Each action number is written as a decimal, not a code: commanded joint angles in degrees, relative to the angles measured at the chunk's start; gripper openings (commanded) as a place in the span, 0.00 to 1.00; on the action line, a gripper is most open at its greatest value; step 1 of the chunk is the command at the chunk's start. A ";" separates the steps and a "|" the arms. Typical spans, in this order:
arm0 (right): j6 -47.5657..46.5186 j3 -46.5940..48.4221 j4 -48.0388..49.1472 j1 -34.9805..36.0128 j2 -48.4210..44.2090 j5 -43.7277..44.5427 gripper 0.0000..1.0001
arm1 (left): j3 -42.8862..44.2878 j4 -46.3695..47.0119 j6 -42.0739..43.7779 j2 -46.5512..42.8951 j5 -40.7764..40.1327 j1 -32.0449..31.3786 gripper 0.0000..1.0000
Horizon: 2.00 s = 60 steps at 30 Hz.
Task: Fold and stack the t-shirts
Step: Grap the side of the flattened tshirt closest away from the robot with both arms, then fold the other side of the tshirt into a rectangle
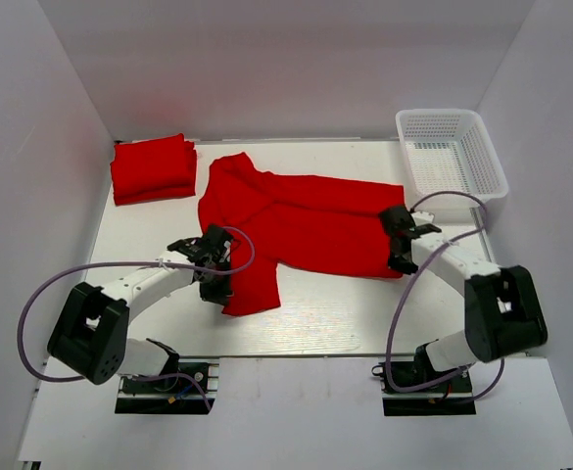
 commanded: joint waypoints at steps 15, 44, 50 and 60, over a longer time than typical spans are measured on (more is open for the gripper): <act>3.32 -6.60 2.32 -3.84 -10.05 -5.58 0.00 | 16.85 -4.05 4.51 1.15 1.78 0.76 0.00; 0.77 11.69 -0.67 -8.24 0.68 -2.95 0.00 | 54.04 9.22 20.68 24.81 -9.75 7.09 0.00; 0.41 15.29 -1.37 -8.76 3.58 -1.89 0.00 | 57.29 13.52 25.07 28.41 -11.69 8.22 0.00; -1.87 19.69 -2.42 -10.08 5.95 -0.04 0.00 | 63.18 15.02 29.29 33.15 -14.32 10.78 0.00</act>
